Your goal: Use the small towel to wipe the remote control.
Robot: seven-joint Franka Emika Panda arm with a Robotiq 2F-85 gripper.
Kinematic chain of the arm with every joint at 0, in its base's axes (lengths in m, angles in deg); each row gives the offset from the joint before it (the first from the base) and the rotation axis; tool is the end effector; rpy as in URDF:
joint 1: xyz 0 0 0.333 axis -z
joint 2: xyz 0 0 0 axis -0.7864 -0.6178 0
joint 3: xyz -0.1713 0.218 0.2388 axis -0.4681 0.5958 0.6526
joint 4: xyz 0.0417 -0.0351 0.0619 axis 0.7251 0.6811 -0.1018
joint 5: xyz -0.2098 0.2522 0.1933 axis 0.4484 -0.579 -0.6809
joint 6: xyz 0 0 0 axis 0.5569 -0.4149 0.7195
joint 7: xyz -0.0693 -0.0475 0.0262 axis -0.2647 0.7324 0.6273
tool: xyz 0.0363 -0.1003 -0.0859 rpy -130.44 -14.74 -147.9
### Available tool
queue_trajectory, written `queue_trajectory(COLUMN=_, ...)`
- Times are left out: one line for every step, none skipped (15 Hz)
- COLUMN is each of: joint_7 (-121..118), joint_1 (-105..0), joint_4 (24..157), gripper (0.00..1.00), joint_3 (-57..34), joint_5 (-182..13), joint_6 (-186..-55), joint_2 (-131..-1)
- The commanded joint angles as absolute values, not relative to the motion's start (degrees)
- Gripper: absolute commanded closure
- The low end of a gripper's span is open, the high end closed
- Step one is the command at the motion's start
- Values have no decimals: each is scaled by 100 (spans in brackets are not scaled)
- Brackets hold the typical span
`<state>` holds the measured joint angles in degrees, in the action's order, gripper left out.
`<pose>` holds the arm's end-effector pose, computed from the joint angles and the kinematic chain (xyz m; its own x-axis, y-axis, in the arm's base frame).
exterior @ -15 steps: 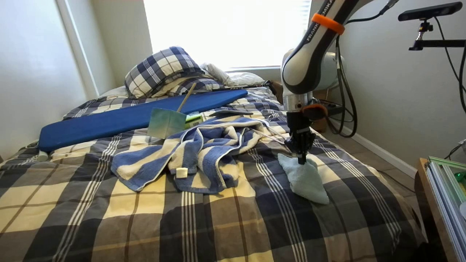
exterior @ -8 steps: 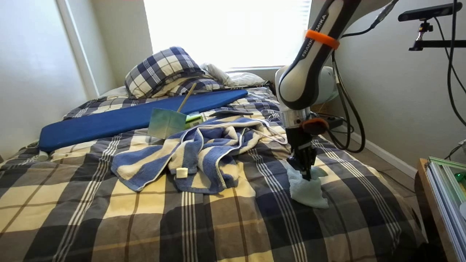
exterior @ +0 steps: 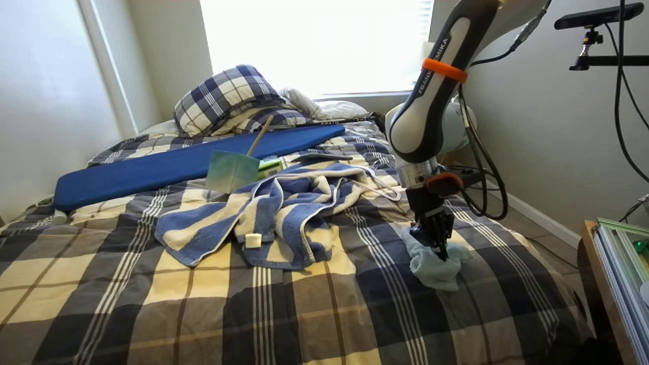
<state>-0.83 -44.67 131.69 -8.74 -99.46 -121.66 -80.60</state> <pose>0.4415 -0.0577 0.1018 0.7971 -0.3434 -0.4966 -0.3998 -0.9166 -0.0078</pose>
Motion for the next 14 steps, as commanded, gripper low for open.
queue_trajectory(joint_7=-340, joint_1=-4561, joint_4=13108, gripper=99, joint_3=-1104, joint_5=-9949, joint_6=-12639, joint_2=-8136)
queue_trajectory(joint_7=-373, joint_1=-4542, joint_4=13116, gripper=99, joint_3=-1130, joint_5=-9979, joint_6=-12816, joint_2=-8137)
queue_trajectory(joint_7=-419, joint_1=-4521, joint_4=13128, gripper=99, joint_3=-1156, joint_5=-10012, joint_6=-12975, joint_2=-8134)
queue_trajectory(joint_7=-518, joint_1=-4540, joint_4=13143, gripper=99, joint_3=-1213, joint_5=-9989, joint_6=-13118, joint_2=-8139)
queue_trajectory(joint_7=-594, joint_1=-4546, joint_4=13153, gripper=99, joint_3=-1255, joint_5=-9976, joint_6=-13225, joint_2=-8141)
queue_trajectory(joint_7=-672, joint_1=-4543, joint_4=13179, gripper=99, joint_3=-1296, joint_5=-9980, joint_6=-13363, joint_2=-8127)
queue_trajectory(joint_7=-733, joint_1=-4527, joint_4=13200, gripper=99, joint_3=-1318, joint_5=-10006, joint_6=-13472, joint_2=-8110)
queue_trajectory(joint_7=-816, joint_1=-4530, joint_4=13226, gripper=99, joint_3=-1367, joint_5=-9998, joint_6=-13597, joint_2=-8093)
queue_trajectory(joint_7=-891, joint_1=-4531, joint_4=13241, gripper=99, joint_3=-1410, joint_5=-9991, joint_6=-13688, joint_2=-8086)
queue_trajectory(joint_7=-983, joint_1=-4545, joint_4=13260, gripper=99, joint_3=-1465, joint_5=-9977, joint_6=-13799, joint_2=-8084)
queue_trajectory(joint_7=-1056, joint_1=-4544, joint_4=13285, gripper=99, joint_3=-1508, joint_5=-9980, joint_6=-13896, joint_2=-8068)
queue_trajectory(joint_7=-1143, joint_1=-4562, joint_4=13315, gripper=99, joint_3=-1568, joint_5=-9963, joint_6=-14015, joint_2=-8054)
queue_trajectory(joint_7=-1217, joint_1=-4570, joint_4=13343, gripper=99, joint_3=-1618, joint_5=-9959, joint_6=-14126, joint_2=-8041)
queue_trajectory(joint_7=-1269, joint_1=-4563, joint_4=13371, gripper=99, joint_3=-1654, joint_5=-9967, joint_6=-14223, joint_2=-8024)
